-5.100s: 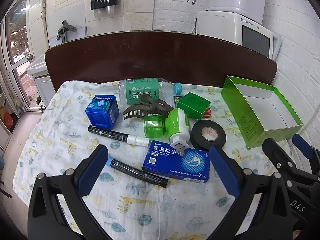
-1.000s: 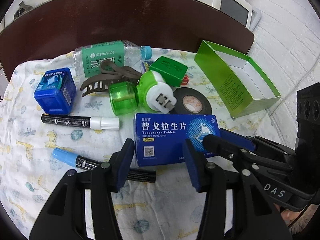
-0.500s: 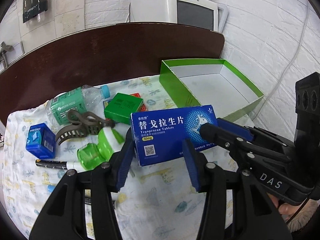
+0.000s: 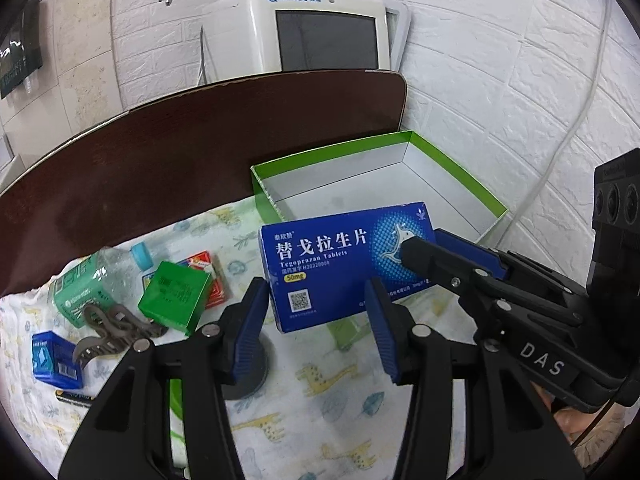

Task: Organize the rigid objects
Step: 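Carry the medicine box into the green box and open the right tool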

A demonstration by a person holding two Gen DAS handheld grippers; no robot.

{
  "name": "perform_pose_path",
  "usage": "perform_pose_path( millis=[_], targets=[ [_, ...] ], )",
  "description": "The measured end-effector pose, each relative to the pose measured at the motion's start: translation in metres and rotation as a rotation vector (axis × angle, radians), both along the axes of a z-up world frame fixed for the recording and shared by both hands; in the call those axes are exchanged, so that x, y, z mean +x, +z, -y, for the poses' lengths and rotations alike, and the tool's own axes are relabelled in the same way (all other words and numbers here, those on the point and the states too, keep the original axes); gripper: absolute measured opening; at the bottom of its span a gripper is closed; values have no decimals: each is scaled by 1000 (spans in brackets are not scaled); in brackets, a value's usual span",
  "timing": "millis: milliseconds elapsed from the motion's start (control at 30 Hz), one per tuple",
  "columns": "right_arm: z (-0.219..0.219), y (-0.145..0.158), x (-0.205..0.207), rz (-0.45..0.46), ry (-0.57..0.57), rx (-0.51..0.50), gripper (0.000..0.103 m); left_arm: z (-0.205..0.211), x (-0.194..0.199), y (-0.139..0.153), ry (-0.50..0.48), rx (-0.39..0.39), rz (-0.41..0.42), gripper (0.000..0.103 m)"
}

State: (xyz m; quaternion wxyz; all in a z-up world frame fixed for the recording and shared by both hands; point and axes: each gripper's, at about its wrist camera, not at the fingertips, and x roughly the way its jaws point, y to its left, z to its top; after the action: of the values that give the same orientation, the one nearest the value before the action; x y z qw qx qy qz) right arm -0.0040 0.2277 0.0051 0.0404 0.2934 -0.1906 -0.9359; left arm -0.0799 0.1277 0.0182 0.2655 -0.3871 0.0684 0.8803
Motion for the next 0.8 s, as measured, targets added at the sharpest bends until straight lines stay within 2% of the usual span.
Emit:
perform_pose_path(
  millis=[133,367,567,800],
  targets=[
    [-24,7,-9,-18,-32,1,35,-26,-18,4,-28,-17,-6,48],
    [-67,11,-43,4,-55,-4,35,-56,-54,0,-46,-34,12,48],
    [-88,-2,-73,52,-59,-10,35,-65,-82,-15,-29,-25,71,48],
    [-96,-19,-99,98,-48,-33,35,-65,-102,-23,-3,-38,95,48]
  ],
)
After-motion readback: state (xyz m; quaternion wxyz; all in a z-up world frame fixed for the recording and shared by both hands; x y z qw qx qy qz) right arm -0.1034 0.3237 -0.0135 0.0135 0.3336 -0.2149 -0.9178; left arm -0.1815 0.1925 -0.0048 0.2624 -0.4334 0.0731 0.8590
